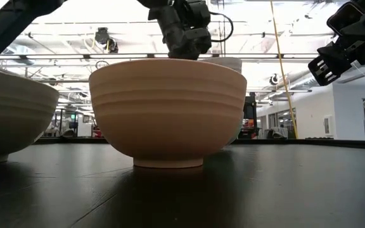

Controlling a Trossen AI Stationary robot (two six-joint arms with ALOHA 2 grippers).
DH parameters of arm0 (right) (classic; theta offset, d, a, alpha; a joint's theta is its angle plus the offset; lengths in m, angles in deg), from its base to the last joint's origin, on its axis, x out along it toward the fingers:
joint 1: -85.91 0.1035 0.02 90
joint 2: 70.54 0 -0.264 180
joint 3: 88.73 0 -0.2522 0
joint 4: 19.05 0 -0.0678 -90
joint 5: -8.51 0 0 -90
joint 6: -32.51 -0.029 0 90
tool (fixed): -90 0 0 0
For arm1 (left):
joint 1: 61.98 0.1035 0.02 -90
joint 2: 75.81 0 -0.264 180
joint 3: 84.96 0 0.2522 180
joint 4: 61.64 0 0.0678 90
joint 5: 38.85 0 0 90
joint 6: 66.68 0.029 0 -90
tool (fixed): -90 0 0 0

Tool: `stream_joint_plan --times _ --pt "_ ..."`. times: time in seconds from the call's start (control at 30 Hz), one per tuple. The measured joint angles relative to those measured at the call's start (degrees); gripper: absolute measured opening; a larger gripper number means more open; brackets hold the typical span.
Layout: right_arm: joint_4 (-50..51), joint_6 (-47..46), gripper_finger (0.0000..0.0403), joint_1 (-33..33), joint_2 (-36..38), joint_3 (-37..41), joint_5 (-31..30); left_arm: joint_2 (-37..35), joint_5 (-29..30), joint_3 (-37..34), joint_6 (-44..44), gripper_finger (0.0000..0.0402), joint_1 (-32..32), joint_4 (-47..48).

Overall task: Nest bowls inside each other
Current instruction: Stack the white bowl on the white bowl

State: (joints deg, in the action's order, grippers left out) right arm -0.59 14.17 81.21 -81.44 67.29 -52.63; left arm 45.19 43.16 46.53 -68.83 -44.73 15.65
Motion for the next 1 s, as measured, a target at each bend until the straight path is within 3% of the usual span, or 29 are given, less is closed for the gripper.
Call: stream_joint_plan --times 0.33,0.6,1.0 --pt "0.1 -0.1 0.0169 0.0 0.0 0.0 0.0 1.9 0.3 0.0 0.0 0.0004 -0.1 5.5" --pt "0.1 0.0 0.0169 0.0 0.0 0.0 0.0 2.8 1.6 0.1 0.1 0.0004 -0.1 1.9" --pt "-0.1 1.1 0.0169 0.0 0.0 0.4 0.0 6.2 2.0 0.0 -0.6 0.0004 -1.0 4.2"
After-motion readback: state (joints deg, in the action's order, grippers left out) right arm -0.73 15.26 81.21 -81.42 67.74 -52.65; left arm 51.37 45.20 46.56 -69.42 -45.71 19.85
